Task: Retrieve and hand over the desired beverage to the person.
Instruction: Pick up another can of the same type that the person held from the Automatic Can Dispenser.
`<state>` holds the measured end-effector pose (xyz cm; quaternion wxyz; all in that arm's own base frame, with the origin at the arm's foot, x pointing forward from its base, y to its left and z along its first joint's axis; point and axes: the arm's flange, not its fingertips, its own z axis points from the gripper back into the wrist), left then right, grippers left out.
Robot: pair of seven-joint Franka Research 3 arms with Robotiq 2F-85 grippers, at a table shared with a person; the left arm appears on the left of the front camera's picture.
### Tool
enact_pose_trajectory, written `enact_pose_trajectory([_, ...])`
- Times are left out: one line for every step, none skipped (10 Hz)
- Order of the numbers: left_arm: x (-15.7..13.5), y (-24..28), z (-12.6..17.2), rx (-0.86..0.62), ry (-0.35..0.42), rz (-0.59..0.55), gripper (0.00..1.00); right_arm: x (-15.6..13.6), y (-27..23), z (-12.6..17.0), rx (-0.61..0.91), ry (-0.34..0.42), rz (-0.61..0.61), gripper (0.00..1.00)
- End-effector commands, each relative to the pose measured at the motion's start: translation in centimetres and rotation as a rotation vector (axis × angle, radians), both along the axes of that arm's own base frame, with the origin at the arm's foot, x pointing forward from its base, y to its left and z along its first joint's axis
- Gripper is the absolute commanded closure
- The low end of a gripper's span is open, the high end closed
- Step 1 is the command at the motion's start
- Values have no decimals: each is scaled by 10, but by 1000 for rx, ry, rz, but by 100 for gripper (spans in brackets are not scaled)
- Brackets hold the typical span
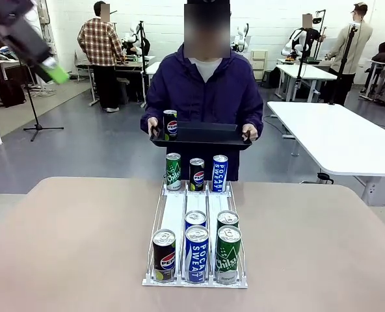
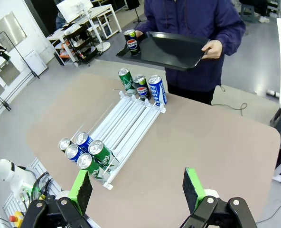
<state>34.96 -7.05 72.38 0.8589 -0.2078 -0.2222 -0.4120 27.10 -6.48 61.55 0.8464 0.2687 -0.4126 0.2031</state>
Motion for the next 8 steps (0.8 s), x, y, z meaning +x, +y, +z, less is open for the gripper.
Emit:
enact_pose_trajectory([-9, 38, -12, -154, 90, -97, 0, 3, 1, 0, 16, -5, 24, 0])
enact_pose_trajectory([-20, 50, -19, -204, 73, -102, 0, 3, 1, 0, 16, -5, 24, 0])
enact_pose_trajectory([-21, 55, -30, -207, 45, -84, 0, 3, 1, 0, 16, -5, 24, 0])
enact_pose_trajectory([-30, 57, -48, -204, 28, -60, 0, 3, 1, 0, 16, -5, 24, 0])
enact_pose_trajectory([-35, 59, -60, -237, 0, -57, 0, 3, 1, 0, 16, -5, 24, 0])
enact_pose_trajectory([-42, 62, -68, -251, -42, -60, 0, 3, 1, 0, 16, -5, 24, 0])
enact_pose_trajectory([-52, 60, -74, -264, -102, -55, 0, 3, 1, 0, 16, -5, 24, 0])
enact_pose_trajectory([-53, 61, -79, -258, -148, -32, 0, 3, 1, 0, 16, -5, 24, 0])
